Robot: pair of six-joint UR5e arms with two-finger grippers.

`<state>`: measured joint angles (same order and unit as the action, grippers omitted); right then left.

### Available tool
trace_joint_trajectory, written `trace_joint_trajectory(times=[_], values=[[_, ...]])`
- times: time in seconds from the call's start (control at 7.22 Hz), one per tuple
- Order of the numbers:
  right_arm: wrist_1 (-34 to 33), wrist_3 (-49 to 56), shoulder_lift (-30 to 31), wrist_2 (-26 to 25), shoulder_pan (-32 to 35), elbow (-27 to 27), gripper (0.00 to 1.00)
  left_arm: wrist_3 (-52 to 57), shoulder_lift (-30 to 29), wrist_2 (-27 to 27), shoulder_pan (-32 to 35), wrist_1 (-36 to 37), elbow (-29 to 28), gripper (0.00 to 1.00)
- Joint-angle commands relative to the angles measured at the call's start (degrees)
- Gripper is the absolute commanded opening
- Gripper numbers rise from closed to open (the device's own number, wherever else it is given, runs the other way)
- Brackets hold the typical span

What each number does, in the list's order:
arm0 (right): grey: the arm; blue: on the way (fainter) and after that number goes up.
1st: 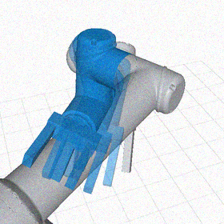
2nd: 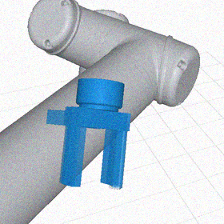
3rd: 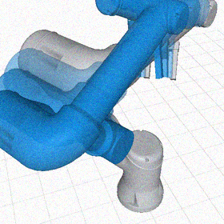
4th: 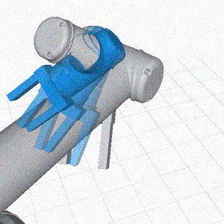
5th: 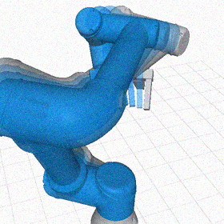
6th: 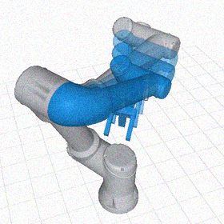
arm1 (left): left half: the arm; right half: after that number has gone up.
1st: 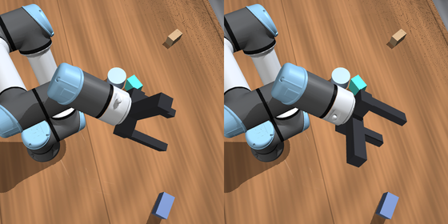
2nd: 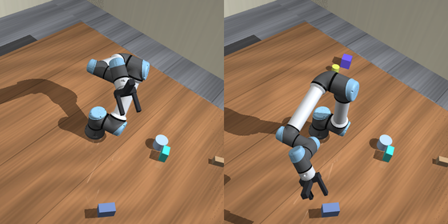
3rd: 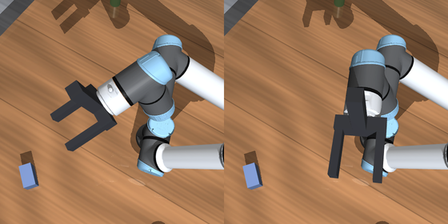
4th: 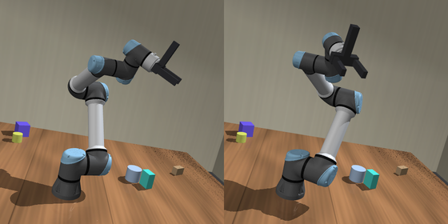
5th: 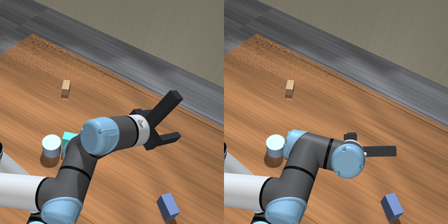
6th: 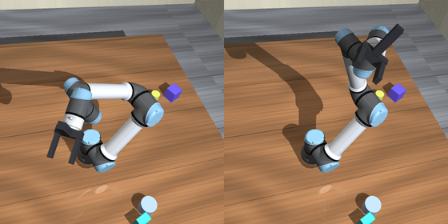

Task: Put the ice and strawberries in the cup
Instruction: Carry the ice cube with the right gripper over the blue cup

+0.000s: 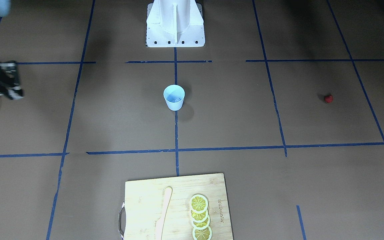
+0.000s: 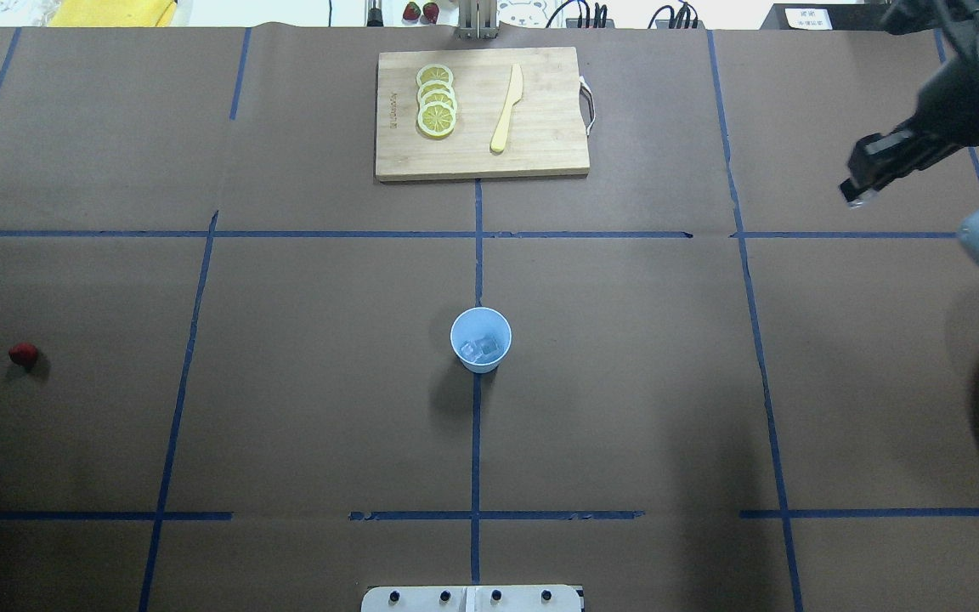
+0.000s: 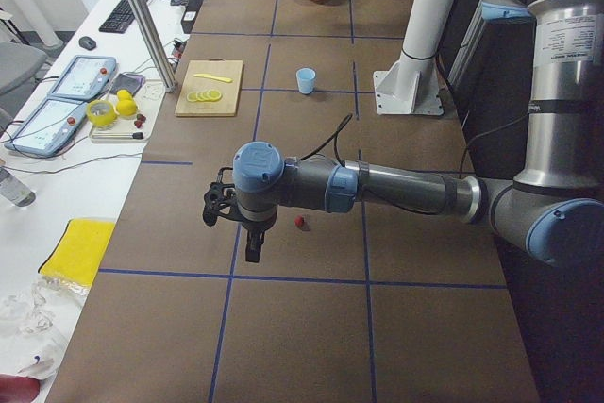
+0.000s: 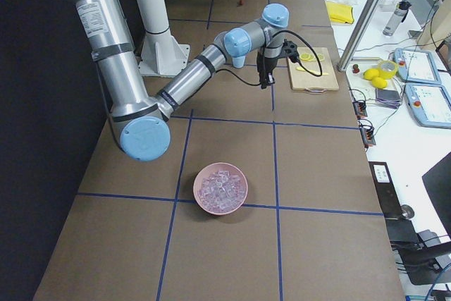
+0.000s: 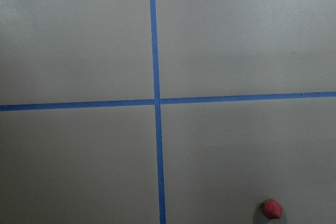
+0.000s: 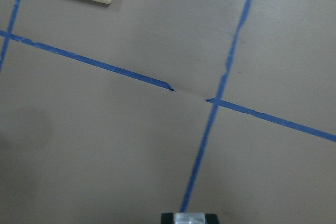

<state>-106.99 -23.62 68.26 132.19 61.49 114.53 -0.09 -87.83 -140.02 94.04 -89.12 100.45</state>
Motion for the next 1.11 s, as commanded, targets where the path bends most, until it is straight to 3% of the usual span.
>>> trace_joint_trajectory(times=[0.0,0.28,0.55,0.69,0.97], values=[[-0.15,-16.65,-9.08,-7.87,-11.95,-2.02,0.00,0.00,0.02,0.01,0.00,0.00,-0.25,1.00],[0.02,-27.65,-17.51,-13.42,-20.75,-6.75,0.00,0.00,0.02,0.01,0.00,0.09,-0.51,1.00],[0.29,-31.74,-24.72,-17.22,-25.35,-14.12,0.00,0.00,0.02,0.01,-0.09,0.00,-0.95,1.00],[0.81,-32.10,-26.93,-18.53,-26.85,-16.85,0.00,0.00,0.02,0.01,-0.09,0.00,-0.95,1.00],[8.78,-35.16,-27.39,-20.91,-29.49,-22.21,0.01,0.00,0.02,0.01,-0.09,0.00,-1.04,1.00]])
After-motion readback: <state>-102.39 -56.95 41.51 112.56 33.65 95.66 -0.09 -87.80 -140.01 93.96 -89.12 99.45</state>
